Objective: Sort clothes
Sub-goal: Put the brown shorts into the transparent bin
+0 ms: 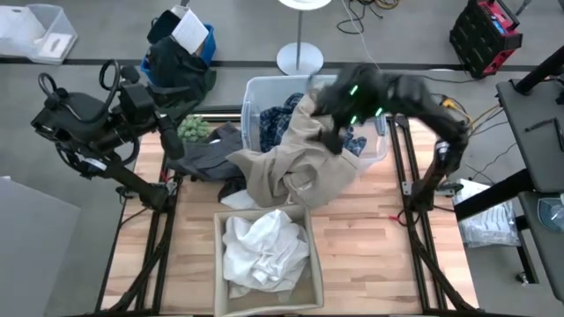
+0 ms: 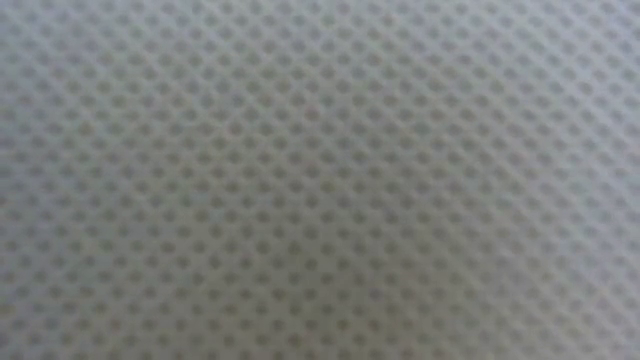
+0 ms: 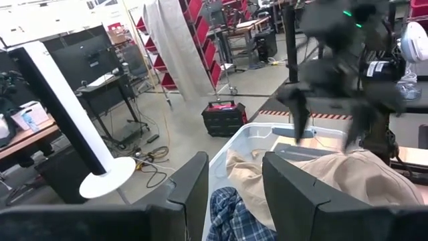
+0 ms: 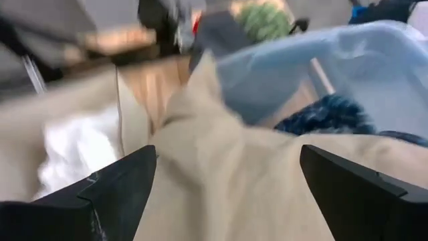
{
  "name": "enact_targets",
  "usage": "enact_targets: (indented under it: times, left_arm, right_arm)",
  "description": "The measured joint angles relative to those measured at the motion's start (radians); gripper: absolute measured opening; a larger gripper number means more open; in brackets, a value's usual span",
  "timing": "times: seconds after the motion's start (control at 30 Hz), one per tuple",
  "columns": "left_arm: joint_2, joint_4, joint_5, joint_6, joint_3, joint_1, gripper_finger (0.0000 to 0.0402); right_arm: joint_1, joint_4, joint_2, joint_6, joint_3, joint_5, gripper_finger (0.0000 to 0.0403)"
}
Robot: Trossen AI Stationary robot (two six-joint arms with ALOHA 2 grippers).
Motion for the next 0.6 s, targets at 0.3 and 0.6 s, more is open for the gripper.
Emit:
enact_targets:
  times: [0.3,0.6]
  left_arm:
    - [0.013,-0.001,0.0,0.0,0.0,0.0,0.0121]
    - [0.021,-0.01,0.0,0.0,0.0,0.0,0.0121]
  right_arm:
    - [0.097,-0.176,0.121,0.064,0.0,0.199,0.0364]
    - [0.078,-0.189,0.209,0.01,0.0,0.154,0.0269]
